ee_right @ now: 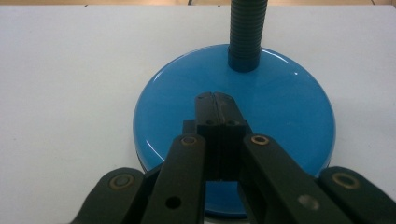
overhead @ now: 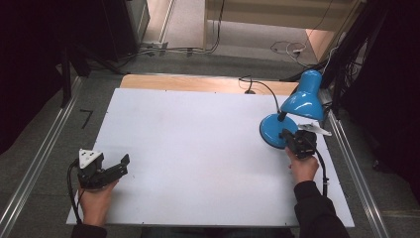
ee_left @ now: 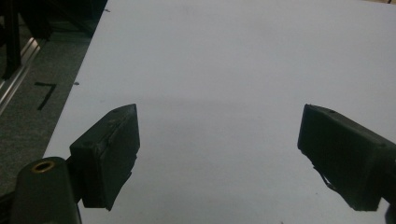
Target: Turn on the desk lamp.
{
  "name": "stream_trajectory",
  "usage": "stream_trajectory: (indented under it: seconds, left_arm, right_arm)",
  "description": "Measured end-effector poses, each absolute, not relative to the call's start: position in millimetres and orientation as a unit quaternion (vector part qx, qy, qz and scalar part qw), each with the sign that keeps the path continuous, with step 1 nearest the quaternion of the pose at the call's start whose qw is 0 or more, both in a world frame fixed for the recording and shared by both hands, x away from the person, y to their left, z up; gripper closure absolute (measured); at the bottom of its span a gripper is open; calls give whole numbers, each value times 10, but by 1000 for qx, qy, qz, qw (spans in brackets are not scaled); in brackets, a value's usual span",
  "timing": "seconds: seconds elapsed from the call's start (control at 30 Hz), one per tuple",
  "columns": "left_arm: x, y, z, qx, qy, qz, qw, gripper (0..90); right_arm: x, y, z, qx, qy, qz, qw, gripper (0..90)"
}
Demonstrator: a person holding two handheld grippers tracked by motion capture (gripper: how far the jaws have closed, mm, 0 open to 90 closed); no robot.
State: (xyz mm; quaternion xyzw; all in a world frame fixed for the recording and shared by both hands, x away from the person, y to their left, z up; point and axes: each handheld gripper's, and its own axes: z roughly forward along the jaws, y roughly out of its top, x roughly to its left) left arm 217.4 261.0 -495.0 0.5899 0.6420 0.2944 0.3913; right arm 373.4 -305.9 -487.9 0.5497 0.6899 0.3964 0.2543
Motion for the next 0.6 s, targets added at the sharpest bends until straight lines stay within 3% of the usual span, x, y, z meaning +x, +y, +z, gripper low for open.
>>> stream_trajectory:
  seconds: [0.6]
  left_arm:
    - [2170, 2617, -4948, 589, 642, 294, 392, 134]
  right_arm:
    - [3753, -3042, -4920, 551, 696, 381, 257, 872]
